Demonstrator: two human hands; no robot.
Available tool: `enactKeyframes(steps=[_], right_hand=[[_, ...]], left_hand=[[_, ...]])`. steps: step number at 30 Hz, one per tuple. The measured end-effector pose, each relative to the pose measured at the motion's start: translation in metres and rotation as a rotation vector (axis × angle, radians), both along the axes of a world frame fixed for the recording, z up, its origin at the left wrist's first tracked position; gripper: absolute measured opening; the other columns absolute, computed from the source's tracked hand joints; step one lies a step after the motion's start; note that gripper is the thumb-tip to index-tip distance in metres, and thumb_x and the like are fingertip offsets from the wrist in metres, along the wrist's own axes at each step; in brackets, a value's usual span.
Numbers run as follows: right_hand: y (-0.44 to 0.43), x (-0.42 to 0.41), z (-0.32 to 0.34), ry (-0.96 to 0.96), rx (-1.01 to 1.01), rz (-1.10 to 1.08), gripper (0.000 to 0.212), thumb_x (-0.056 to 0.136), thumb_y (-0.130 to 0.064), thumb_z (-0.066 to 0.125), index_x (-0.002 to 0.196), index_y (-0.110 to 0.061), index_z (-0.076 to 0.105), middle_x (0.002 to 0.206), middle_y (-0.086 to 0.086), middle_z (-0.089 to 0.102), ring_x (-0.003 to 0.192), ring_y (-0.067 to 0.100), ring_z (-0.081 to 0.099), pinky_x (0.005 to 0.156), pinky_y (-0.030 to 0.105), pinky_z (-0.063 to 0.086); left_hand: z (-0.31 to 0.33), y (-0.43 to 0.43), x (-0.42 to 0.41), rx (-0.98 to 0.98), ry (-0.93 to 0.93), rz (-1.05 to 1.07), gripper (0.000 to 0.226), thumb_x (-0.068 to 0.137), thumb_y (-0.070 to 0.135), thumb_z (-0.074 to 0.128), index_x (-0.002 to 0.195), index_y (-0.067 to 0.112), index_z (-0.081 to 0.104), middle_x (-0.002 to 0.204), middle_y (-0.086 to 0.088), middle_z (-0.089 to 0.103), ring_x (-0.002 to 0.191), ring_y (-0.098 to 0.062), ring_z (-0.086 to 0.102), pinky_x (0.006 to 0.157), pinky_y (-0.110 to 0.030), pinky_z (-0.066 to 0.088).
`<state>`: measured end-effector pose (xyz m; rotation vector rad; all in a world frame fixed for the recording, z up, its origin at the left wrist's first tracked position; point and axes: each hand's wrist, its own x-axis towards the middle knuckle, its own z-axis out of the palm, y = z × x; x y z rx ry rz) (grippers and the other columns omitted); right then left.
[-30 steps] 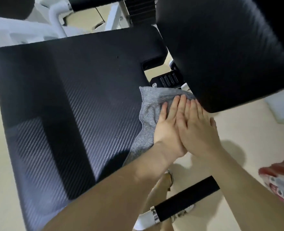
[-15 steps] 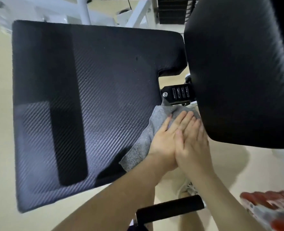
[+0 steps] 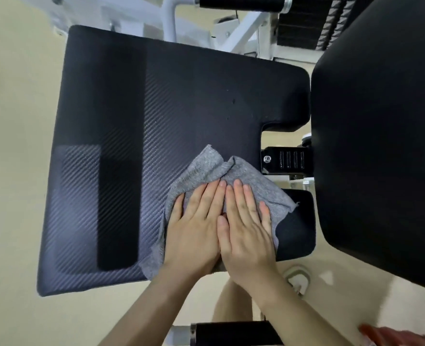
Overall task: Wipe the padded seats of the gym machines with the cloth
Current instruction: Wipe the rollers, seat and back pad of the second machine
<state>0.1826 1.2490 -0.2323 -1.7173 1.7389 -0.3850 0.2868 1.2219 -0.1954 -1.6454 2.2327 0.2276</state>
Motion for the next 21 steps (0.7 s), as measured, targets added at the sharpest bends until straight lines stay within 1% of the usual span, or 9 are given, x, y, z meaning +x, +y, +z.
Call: enactKeyframes(steps=[3, 5, 7, 10, 12, 13, 15, 17, 21], right_hand=[[-0.029, 0.000, -0.003, 0.009, -0.038, -0.011, 0.060, 0.098, -0.039, -0.003, 0.152, -0.018, 0.008, 0.160, -0.005, 0.007, 0.147, 0.008, 0.001, 0.117, 0.040, 0.008], [-0.048, -0.002, -0.006, 0.021, -0.065, -0.025, 0.060, 0.098, -0.038, -0.003, 0.152, -0.016, 0.012, 0.160, -0.003, 0.010, 0.147, 0.009, 0.004, 0.117, 0.041, 0.011], [-0.068, -0.004, -0.009, 0.027, -0.089, -0.038, 0.058, 0.098, -0.036, 0.001, 0.152, -0.016, 0.011, 0.160, -0.003, 0.010, 0.147, 0.009, 0.004, 0.117, 0.042, 0.012], [-0.104, -0.010, -0.011, 0.013, -0.113, -0.048, 0.056, 0.098, -0.033, 0.009, 0.151, -0.016, 0.009, 0.160, -0.003, 0.008, 0.147, 0.009, 0.001, 0.119, 0.041, 0.008], [-0.129, -0.016, -0.010, 0.010, -0.114, -0.046, 0.057, 0.097, -0.032, 0.008, 0.152, -0.016, 0.012, 0.160, -0.003, 0.009, 0.147, 0.008, 0.000, 0.120, 0.040, 0.003], [-0.141, -0.018, -0.010, 0.019, -0.117, -0.050, 0.058, 0.097, -0.031, 0.008, 0.152, -0.015, 0.013, 0.160, -0.003, 0.009, 0.147, 0.008, 0.001, 0.120, 0.039, 0.001], [-0.161, -0.021, -0.010, 0.049, -0.121, -0.066, 0.059, 0.096, -0.032, 0.007, 0.152, -0.015, 0.015, 0.160, -0.003, 0.011, 0.147, 0.009, 0.002, 0.119, 0.038, 0.000], [-0.180, -0.024, -0.010, 0.067, -0.125, -0.092, 0.060, 0.095, -0.032, 0.006, 0.152, -0.016, 0.016, 0.160, -0.003, 0.012, 0.147, 0.008, 0.004, 0.119, 0.037, 0.001], [-0.224, -0.032, -0.013, 0.055, -0.105, -0.164, 0.062, 0.092, -0.035, 0.000, 0.152, -0.023, 0.011, 0.160, -0.010, 0.008, 0.145, 0.002, 0.001, 0.119, 0.032, -0.002]], left_hand=[[-0.003, -0.026, -0.004, -0.036, 0.007, 0.026, 0.062, 0.095, 0.038, 0.028, 0.152, 0.017, 0.017, 0.159, 0.002, 0.019, 0.145, -0.016, 0.018, 0.113, -0.042, 0.009], [-0.006, -0.045, -0.006, -0.054, 0.011, 0.015, 0.063, 0.096, 0.039, 0.029, 0.153, 0.016, 0.012, 0.160, 0.002, 0.013, 0.146, -0.016, 0.013, 0.114, -0.043, 0.007], [-0.009, -0.064, -0.009, -0.069, 0.013, 0.017, 0.065, 0.097, 0.040, 0.030, 0.153, 0.016, 0.010, 0.160, 0.001, 0.012, 0.146, -0.016, 0.011, 0.115, -0.043, 0.006], [-0.011, -0.098, -0.016, -0.091, 0.020, 0.026, 0.063, 0.098, 0.041, 0.023, 0.153, 0.017, 0.004, 0.161, 0.001, 0.007, 0.147, -0.016, 0.007, 0.115, -0.042, 0.003], [-0.014, -0.121, -0.021, -0.106, 0.034, 0.038, 0.062, 0.099, 0.041, 0.018, 0.153, 0.017, 0.000, 0.161, 0.002, 0.002, 0.147, -0.015, 0.003, 0.115, -0.042, 0.001], [-0.015, -0.131, -0.023, -0.118, 0.035, 0.037, 0.062, 0.099, 0.041, 0.018, 0.153, 0.017, 0.001, 0.161, 0.002, 0.003, 0.147, -0.016, 0.004, 0.116, -0.043, 0.003], [-0.016, -0.149, -0.028, -0.131, 0.030, 0.028, 0.062, 0.098, 0.040, 0.018, 0.153, 0.017, 0.002, 0.161, 0.001, 0.005, 0.147, -0.017, 0.006, 0.116, -0.044, 0.006], [-0.019, -0.169, -0.033, -0.146, 0.027, 0.015, 0.062, 0.098, 0.040, 0.018, 0.153, 0.017, 0.001, 0.161, 0.001, 0.005, 0.147, -0.018, 0.007, 0.116, -0.044, 0.007], [-0.025, -0.216, -0.045, -0.166, 0.020, -0.017, 0.062, 0.099, 0.040, 0.018, 0.153, 0.016, -0.004, 0.161, 0.001, 0.000, 0.147, -0.018, 0.002, 0.117, -0.044, 0.004]])
